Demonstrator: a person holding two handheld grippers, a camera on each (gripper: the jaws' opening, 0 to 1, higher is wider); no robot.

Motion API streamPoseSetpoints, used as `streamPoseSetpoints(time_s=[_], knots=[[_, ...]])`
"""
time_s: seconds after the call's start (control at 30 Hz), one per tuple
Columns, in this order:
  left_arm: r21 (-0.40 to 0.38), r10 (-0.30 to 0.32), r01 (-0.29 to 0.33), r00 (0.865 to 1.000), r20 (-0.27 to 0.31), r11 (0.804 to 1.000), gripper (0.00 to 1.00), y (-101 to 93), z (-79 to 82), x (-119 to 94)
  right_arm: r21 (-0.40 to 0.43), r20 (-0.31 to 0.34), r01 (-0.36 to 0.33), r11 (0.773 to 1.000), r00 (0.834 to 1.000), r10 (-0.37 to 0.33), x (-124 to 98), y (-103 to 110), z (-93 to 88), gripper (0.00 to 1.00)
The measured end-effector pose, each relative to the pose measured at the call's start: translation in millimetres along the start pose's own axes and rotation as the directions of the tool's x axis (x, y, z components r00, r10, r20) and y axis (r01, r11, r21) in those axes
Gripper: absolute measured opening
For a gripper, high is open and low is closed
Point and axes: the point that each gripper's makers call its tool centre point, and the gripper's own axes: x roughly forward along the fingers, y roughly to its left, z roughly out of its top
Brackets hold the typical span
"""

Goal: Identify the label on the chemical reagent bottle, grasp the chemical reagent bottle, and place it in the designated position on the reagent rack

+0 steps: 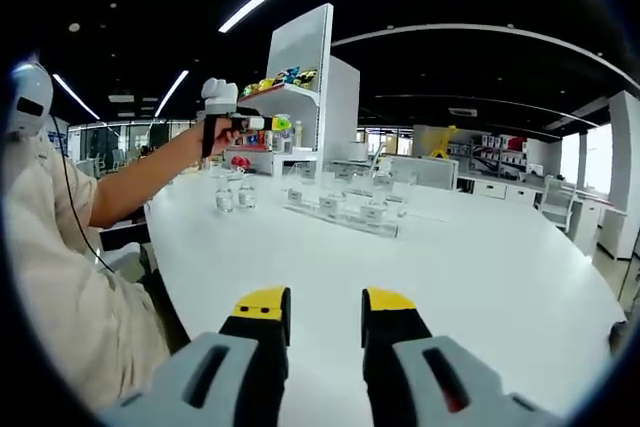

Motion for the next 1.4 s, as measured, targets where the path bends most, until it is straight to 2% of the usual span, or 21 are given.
streamPoseSetpoints(time_s=[0.53,1.03,1.2,1.4], knots=[[0.009,-0.034,0.034,0.999,-0.018,0.999,0.21,-9.8,-2.0,46.7,0.006,-0.012,-0.012,1.0,1.0,0.012,17.3,-5.5,1.6,0.28],[-0.018,-0.046,0.045,0.998,-0.03,0.999,0.21,-13.7,-9.9,76.5,0.004,-0.027,-0.005,1.0,1.0,0.006,28.9,-9.5,0.6,0.28],[-0.043,-0.061,0.06,0.998,-0.014,0.997,0.21,-19.3,-9.4,82.4,-0.003,-0.035,0.004,1.0,0.999,-0.004,28.2,-12.3,0.5,0.28],[-0.036,-0.063,0.064,0.998,0.009,0.997,0.21,-23.3,-1.9,87.9,-0.005,-0.041,0.015,1.0,0.999,-0.016,26.5,-15.9,0.4,0.28]])
